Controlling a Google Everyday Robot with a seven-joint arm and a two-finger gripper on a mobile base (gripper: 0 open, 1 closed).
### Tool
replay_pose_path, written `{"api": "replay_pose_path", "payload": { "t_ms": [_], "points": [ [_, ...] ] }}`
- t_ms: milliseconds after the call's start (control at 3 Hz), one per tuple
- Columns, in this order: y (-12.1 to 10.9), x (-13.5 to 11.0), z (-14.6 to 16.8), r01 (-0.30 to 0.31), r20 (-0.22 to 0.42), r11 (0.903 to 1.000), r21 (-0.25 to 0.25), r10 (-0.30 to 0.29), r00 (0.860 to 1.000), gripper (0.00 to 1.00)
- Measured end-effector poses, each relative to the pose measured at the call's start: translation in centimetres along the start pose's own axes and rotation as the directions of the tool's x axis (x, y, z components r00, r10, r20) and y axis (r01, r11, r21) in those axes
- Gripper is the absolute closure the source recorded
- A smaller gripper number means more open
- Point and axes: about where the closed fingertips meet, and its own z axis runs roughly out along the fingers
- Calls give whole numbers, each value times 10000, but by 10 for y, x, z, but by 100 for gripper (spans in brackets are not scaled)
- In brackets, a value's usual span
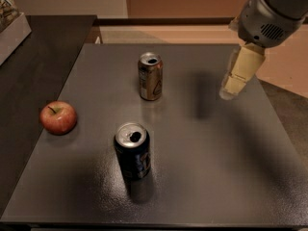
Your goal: Pick orange can
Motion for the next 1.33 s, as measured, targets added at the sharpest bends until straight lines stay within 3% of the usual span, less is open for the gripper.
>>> {"api": "replay_pose_path", "payload": {
  "t_ms": [333, 1333],
  "points": [
    [-18, -30, 24, -183, 566, 9995, -249, 197, 9982, 0],
    [-29, -113, 87, 344, 2265, 9923, -1188, -66, 9740, 0]
  ]
}}
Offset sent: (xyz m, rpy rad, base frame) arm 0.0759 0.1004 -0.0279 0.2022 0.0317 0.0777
